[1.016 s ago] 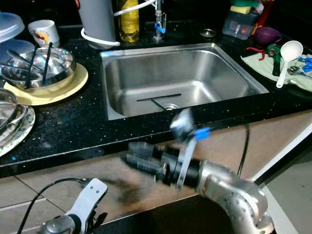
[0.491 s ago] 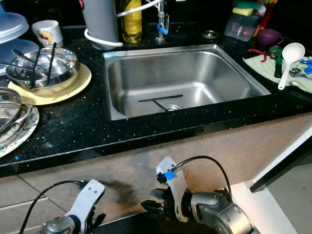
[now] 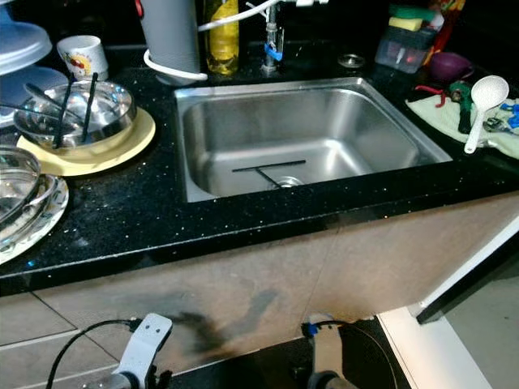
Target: Kitchen organization
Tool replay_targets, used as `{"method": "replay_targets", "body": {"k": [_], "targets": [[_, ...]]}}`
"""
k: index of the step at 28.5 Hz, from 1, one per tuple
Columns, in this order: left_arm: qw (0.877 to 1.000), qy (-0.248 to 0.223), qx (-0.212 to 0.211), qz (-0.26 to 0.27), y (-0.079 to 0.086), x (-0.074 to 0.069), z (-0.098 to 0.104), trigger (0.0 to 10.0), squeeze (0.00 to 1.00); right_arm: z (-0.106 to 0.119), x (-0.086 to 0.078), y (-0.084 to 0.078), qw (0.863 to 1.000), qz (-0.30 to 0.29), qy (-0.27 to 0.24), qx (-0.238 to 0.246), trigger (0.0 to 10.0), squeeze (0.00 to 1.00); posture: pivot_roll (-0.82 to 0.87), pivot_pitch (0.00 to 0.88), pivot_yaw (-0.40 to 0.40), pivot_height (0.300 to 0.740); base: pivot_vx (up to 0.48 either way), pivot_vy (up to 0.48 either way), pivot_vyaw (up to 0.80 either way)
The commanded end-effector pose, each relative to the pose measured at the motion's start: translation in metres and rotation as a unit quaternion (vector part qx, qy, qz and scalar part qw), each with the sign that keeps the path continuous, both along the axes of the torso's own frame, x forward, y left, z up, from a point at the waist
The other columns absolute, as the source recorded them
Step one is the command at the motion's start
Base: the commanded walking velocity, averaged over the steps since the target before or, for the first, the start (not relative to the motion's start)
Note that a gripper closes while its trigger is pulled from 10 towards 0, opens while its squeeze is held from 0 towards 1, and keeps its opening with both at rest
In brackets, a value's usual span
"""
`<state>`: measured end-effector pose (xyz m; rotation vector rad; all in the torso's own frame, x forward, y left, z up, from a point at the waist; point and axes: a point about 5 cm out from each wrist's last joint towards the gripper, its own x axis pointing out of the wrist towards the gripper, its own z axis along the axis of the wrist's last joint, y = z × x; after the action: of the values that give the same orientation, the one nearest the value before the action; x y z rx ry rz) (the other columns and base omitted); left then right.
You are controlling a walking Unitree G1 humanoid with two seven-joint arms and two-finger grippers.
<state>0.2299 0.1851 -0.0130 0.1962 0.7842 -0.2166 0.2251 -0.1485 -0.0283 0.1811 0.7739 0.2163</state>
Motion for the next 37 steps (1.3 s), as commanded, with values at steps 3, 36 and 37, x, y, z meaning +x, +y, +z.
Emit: {"method": "replay_targets", "body": {"k": [3, 36, 37], "targets": [[1.0, 0.01, 0.0, 0.006, 0.002, -0.006, -0.008, 10.0, 0.0, -0.007, -0.005, 0.001, 1.0, -0.007, -0.002, 0.001, 10.0, 0.0, -0.07, 0.182, -0.022, 0.74, 0.0, 0.0, 0.0], [1.0, 0.002, 0.005, -0.021, -0.001, -0.006, -0.012, 10.0, 0.0, -0.028, -0.013, -0.006, 0.999, -0.046, 0.011, -0.01, 10.0, 0.0, -0.07, 0.203, -0.016, 0.74, 0.0, 0.0, 0.61], [1.0, 0.002, 0.006, -0.021, -0.001, -0.006, -0.013, 10.0, 0.0, -0.028, -0.013, -0.006, 0.999, -0.046, 0.011, -0.01, 10.0, 0.0, -0.07, 0.203, -0.016, 0.74, 0.0, 0.0, 0.0]]}}
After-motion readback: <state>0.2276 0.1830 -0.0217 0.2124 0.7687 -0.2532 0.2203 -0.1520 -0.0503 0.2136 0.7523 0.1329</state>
